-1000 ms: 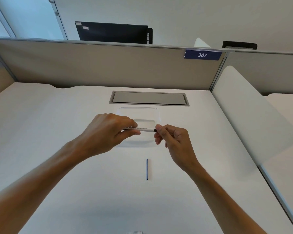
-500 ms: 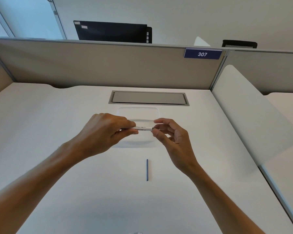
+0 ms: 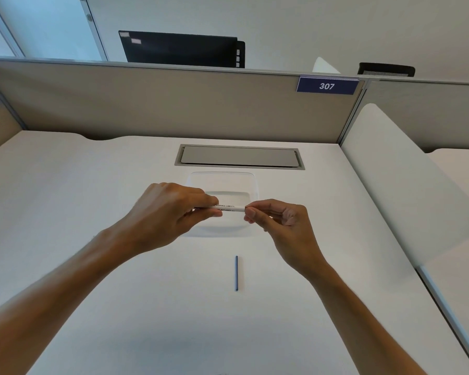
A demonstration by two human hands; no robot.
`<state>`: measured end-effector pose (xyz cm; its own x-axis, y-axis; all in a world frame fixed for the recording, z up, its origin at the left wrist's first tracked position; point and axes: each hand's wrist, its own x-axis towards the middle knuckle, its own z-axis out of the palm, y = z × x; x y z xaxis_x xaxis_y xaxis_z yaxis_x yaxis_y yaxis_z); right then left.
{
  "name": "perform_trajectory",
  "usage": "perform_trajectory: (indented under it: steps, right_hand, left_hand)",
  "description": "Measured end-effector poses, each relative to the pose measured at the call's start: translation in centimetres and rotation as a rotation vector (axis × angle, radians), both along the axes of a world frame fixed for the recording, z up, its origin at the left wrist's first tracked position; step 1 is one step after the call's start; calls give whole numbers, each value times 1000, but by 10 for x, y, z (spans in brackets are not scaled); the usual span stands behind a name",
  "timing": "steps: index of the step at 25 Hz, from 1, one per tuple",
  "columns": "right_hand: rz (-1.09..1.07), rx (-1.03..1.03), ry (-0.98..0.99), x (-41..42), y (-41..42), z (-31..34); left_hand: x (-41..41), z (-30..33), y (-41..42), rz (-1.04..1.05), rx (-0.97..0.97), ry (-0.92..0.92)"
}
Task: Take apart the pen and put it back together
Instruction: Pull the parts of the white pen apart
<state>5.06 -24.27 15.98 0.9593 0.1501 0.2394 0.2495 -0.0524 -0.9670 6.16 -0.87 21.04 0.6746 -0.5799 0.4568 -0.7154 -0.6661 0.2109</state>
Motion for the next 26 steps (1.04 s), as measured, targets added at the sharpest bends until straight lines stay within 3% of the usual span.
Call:
perform_trajectory:
  steps: [11, 20, 26]
  right_hand:
    - [-121, 10, -15, 5, 1, -1]
    - [-9, -2, 2, 4, -1, 1]
    - [-30, -127, -46, 2, -4, 0]
  left_hand:
    - [5, 2, -5, -13, 56, -55]
    - [6, 2, 0, 2, 66, -59]
    - [6, 2, 0, 13, 45, -39]
